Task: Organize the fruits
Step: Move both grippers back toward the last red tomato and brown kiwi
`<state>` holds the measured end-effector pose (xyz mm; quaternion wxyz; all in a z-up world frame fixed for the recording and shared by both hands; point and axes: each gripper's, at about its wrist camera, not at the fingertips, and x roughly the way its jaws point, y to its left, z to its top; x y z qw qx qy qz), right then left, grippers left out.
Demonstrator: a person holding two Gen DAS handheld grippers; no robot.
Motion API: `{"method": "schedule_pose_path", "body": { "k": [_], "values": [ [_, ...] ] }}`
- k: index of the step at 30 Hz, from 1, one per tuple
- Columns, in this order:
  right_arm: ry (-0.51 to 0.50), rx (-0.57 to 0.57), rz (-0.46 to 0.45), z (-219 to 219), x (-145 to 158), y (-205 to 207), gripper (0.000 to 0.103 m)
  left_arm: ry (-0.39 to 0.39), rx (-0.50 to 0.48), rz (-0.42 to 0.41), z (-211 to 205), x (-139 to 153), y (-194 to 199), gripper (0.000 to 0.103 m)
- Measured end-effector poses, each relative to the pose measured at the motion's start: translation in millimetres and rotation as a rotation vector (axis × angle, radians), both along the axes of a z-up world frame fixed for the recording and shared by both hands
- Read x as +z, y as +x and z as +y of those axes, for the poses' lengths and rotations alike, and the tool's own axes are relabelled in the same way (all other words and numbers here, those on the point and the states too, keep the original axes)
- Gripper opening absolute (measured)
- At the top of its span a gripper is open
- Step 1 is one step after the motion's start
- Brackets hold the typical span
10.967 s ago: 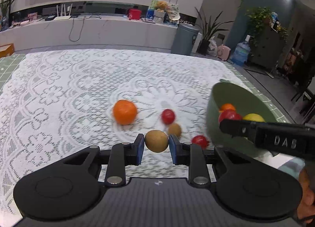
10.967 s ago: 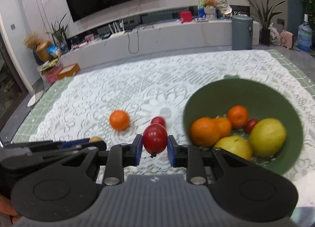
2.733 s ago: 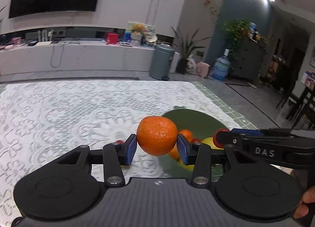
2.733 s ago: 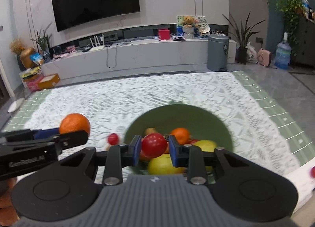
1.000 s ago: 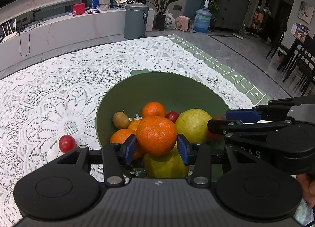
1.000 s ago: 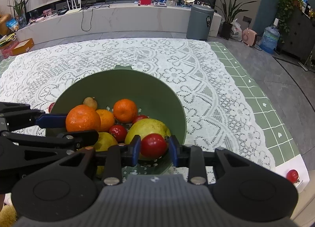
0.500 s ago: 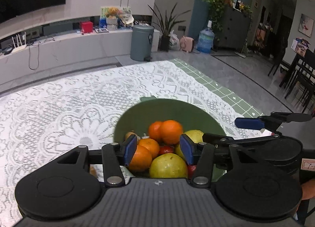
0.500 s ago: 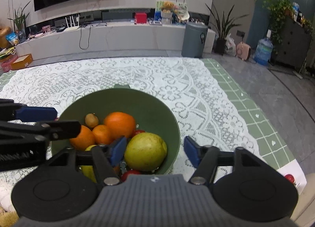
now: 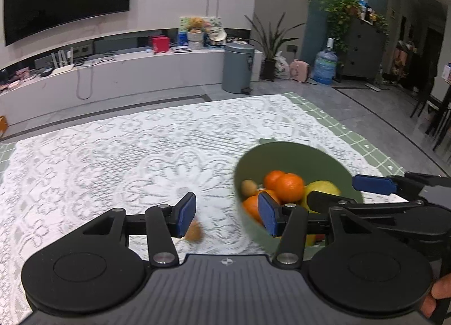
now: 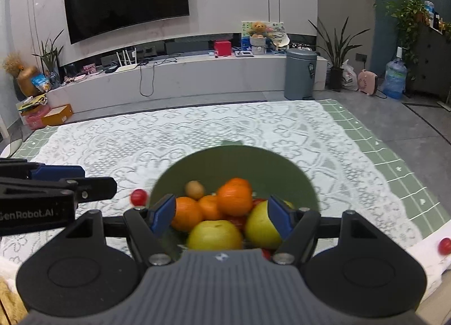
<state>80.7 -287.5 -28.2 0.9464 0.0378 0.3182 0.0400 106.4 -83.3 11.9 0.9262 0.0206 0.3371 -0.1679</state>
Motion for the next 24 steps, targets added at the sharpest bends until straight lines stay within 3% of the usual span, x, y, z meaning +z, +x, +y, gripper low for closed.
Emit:
{"method": "schedule_pose_path", "body": {
  "k": [13,24],
  "values": [
    [0.030,0.041,0.018,51,-12,-2,0.070,-0.030,0.085,0.049,53,-21,5,0.060],
    [-0.066,0.113,0.045,98,-33,5,0.064,-0.053,0.100,0.104,83,-52,17,0.060]
  ]
}}
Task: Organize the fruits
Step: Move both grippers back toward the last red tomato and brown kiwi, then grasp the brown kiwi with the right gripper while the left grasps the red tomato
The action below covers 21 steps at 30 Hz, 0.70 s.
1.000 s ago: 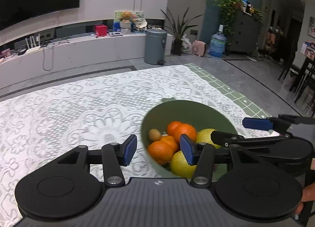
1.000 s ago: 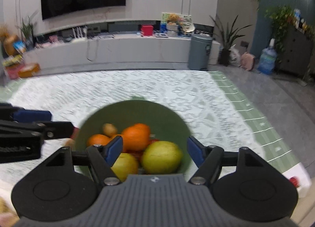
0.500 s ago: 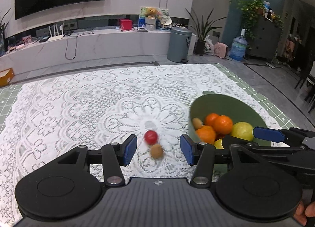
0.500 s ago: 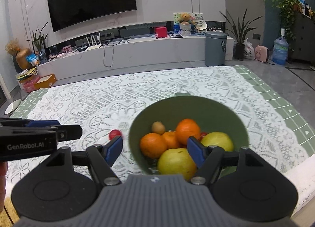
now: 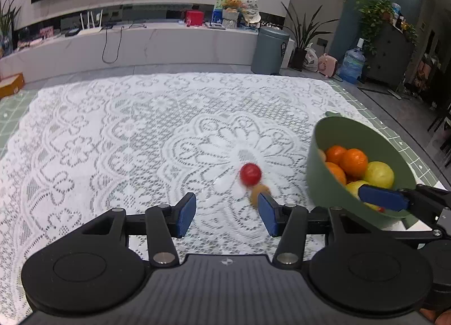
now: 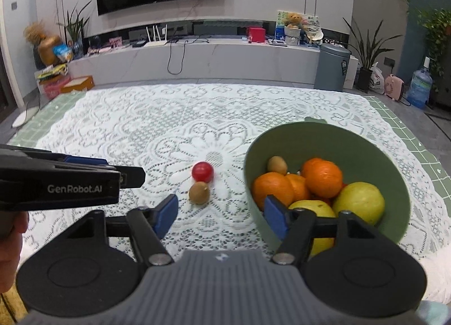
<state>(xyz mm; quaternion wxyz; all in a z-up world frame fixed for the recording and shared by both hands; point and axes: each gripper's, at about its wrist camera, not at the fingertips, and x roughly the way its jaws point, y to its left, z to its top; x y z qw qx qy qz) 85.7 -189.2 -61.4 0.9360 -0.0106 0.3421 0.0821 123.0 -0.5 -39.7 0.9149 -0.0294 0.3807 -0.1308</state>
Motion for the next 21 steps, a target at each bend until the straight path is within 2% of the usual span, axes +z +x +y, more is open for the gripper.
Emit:
{"method": "schedule_pose_path", "body": {
  "k": [4,10,12,16,21],
  "values": [
    [-0.047,-0.010,-0.012,9,-4,4,0.062,-0.034,0.015,0.019,12,-10,6,0.060],
    [-0.108,-0.022,-0.064,21,-7,2,0.054,-0.082,0.023,0.022,22,-18,9,0.060],
    [-0.124,-0.001,-0.085,25,-7,0,0.044,-0.099,0.028,0.032,25,-21,12,0.060],
    [-0.168,0.046,-0.088,36,-13,0,0.043,-0.117,0.032,0.038,27,-25,14,0.060],
    [-0.154,0.058,-0.044,40,-20,7,0.042,-0.117,0.030,0.048,27,-30,16,0.060]
  ]
}}
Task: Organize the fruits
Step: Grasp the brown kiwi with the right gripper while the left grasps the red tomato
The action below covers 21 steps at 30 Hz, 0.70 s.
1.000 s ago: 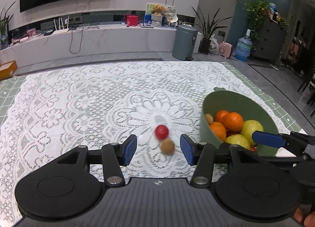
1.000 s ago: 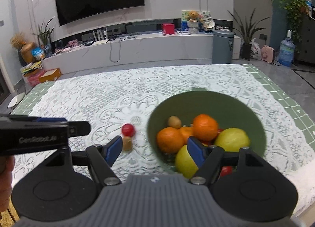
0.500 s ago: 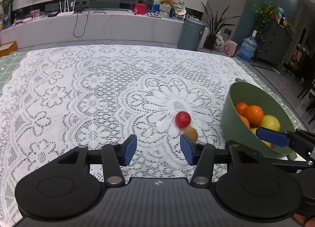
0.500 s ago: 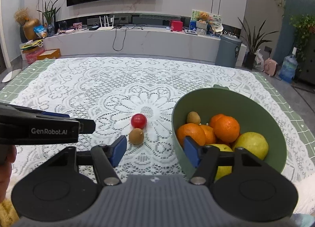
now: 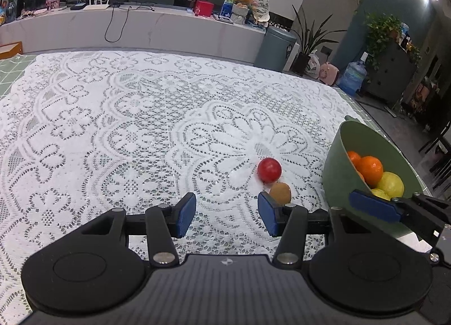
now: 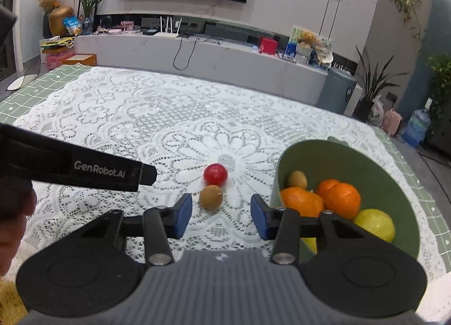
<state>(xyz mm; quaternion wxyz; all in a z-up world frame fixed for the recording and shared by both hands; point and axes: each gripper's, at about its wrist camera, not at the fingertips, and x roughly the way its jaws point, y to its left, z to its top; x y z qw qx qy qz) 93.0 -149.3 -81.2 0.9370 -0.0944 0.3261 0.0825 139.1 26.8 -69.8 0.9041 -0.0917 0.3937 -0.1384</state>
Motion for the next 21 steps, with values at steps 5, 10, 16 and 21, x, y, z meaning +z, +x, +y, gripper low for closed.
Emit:
{"method": "schedule_pose_path", "body": {
  "k": [5,10,16,21],
  "values": [
    [0.037,-0.016,0.046,2,-6,11,0.040,-0.015,0.005,0.015,0,-6,3,0.059],
    [0.054,-0.033,0.079,9,-14,21,0.039,-0.045,0.032,0.026,7,-8,7,0.058],
    [0.108,-0.092,0.092,5,-20,28,0.033,-0.088,0.052,0.041,15,-11,12,0.057],
    [0.143,-0.120,0.092,5,-23,34,0.031,-0.090,0.052,0.041,12,-13,14,0.056]
  ]
}}
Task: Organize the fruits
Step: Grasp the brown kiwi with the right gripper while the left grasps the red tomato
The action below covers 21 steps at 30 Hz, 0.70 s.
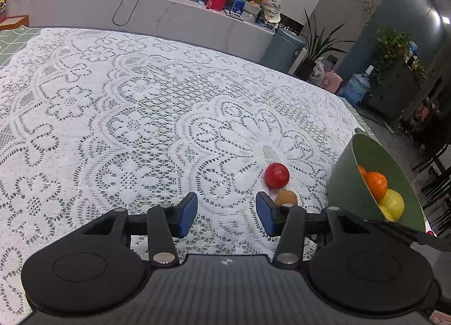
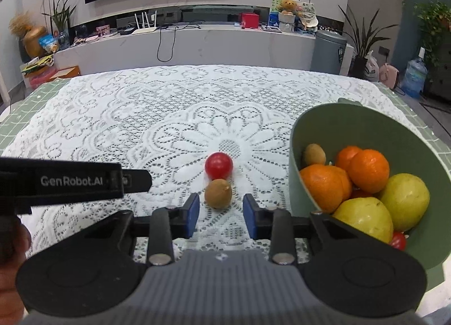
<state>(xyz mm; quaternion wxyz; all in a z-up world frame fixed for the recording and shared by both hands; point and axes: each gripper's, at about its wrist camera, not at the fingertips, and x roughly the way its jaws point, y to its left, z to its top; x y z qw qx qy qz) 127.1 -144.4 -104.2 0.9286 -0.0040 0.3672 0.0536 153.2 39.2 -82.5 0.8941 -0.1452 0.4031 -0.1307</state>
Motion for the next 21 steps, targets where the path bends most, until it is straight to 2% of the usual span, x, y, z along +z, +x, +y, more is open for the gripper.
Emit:
{"method": "schedule_pose_path", "body": {
  "k": [9,13,21],
  "values": [
    [0.063,-0.063,0.008,2,-12,18,0.030,-0.008,0.007,-0.017,2,-3,4,0.056],
    [0.081,-0.098,0.024,0,-18,26,0.021,-0.020,-0.015,-0.043,0,-2,4,0.056],
    [0.101,-0.089,0.001,-3,-14,25,0.020,-0.088,-0.039,-0.059,0,-2,7,0.053]
  ]
}}
